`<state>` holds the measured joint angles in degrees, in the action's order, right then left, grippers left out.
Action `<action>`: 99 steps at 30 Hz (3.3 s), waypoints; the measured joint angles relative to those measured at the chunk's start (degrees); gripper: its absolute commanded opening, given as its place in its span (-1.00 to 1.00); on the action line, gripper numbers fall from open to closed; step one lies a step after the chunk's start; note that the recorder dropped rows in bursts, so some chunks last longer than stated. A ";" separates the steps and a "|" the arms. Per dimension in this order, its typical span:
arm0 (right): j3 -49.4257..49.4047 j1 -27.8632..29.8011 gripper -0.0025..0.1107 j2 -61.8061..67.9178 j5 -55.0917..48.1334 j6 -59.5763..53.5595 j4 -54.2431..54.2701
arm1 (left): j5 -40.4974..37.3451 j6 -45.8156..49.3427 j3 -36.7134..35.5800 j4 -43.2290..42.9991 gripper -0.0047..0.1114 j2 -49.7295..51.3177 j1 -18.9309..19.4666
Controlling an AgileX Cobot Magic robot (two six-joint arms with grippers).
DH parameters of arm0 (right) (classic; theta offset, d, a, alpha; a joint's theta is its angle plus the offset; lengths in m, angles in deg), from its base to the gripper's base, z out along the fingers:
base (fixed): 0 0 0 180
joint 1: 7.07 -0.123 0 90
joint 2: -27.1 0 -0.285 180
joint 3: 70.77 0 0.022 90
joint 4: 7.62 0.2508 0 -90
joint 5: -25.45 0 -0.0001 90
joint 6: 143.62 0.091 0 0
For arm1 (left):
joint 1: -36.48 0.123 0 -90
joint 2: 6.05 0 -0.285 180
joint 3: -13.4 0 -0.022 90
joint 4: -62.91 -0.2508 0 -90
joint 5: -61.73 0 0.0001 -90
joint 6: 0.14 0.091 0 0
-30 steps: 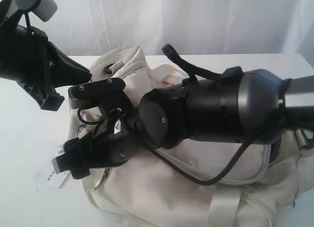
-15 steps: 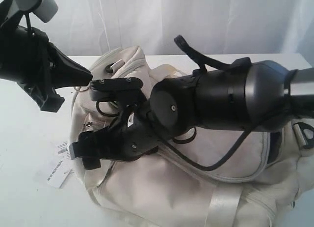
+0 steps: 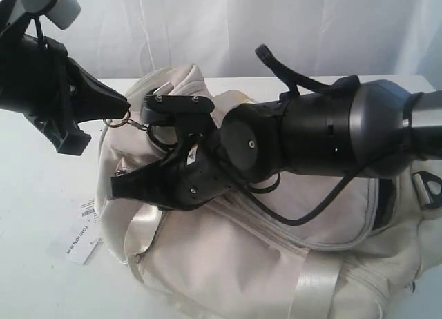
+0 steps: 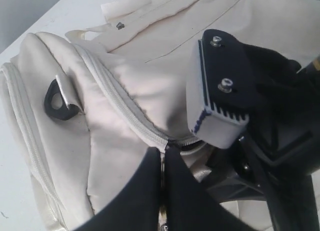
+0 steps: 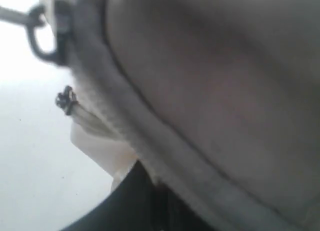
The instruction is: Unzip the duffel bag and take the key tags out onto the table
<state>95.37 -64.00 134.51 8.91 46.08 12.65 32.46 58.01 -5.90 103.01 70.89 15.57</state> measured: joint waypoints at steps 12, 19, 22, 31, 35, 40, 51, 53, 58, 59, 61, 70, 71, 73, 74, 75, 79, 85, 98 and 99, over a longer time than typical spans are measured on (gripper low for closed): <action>0.00 0.00 -0.96 -0.97 -10.32 -7.66 0.00 | 1.34 0.12 0.00 0.00 -0.92 0.83 0.00; -1.26 0.00 -0.96 -3.95 -14.94 -11.40 0.00 | 1.99 0.36 0.10 0.39 -0.92 3.36 0.00; -4.16 0.00 -0.96 -5.40 -14.94 -11.69 -0.66 | 1.75 0.36 0.56 0.62 -0.92 3.46 0.00; -12.10 0.00 -0.96 -9.88 -13.10 -11.80 -1.42 | 0.10 0.45 0.55 0.71 -0.92 3.46 0.00; -13.80 0.00 -0.96 -11.41 -13.40 -11.49 -3.63 | -0.14 0.45 0.55 0.71 -0.92 3.46 0.00; -15.61 0.00 -0.96 -12.87 -16.40 -6.74 -10.49 | -0.40 0.45 0.55 0.84 -0.92 3.50 0.00; -20.93 -0.11 -0.96 -16.15 -21.48 9.50 -29.63 | -0.96 0.45 0.55 1.31 -0.92 3.59 -0.12; -21.49 -0.11 -0.96 -16.73 -21.59 10.33 -30.47 | -1.07 0.45 0.55 1.67 -0.92 3.59 -0.12; -21.86 -0.11 -0.79 -18.20 -18.72 7.21 -26.79 | -0.25 2.99 0.55 5.54 -0.92 3.63 -0.12; -21.86 -0.11 -0.69 -18.64 -18.07 5.34 -24.87 | -0.25 4.57 0.55 7.28 -0.92 3.63 -0.12; -21.21 -0.11 -0.45 -19.43 -17.67 1.41 -20.97 | -0.25 7.71 0.55 10.91 -0.92 3.63 0.01; -15.52 -0.11 -0.12 -25.40 -20.30 -10.93 -7.65 | -5.63 10.47 3.80 14.35 -0.92 4.46 0.01; -15.08 -0.11 -0.12 -26.65 -20.30 -11.99 -7.38 | -5.73 10.47 3.92 14.35 -0.92 4.74 0.01; -14.41 -0.11 -0.12 -28.97 -19.14 -14.67 -7.26 | -5.74 10.47 4.11 14.35 -0.92 5.40 0.01; -14.18 -0.11 -0.10 -30.25 -17.94 -16.53 -7.26 | -5.85 10.47 4.20 14.35 -0.92 5.77 0.01; -13.81 -0.11 -0.06 -32.13 -15.30 -21.03 -7.13 | -6.01 10.47 4.23 14.35 -0.92 6.47 0.01; -13.81 -0.11 0.13 -32.49 -5.16 -38.95 -7.13 | -6.77 10.47 4.32 14.35 -0.92 7.53 0.01; -13.81 -0.11 0.05 -22.04 7.14 -45.30 -7.96 | -9.44 10.47 5.71 14.59 -0.92 7.65 0.01; -13.81 0.00 -0.96 -15.52 12.57 -43.35 -8.36 | -8.04 10.47 5.83 14.54 -0.92 7.87 0.01; -13.81 0.00 -0.96 -15.52 12.42 -42.90 -8.36 | -7.46 10.47 5.83 14.56 -0.92 8.11 0.01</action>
<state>81.55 -63.99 119.00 21.32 3.18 4.29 25.01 68.48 -0.07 117.57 79.00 15.58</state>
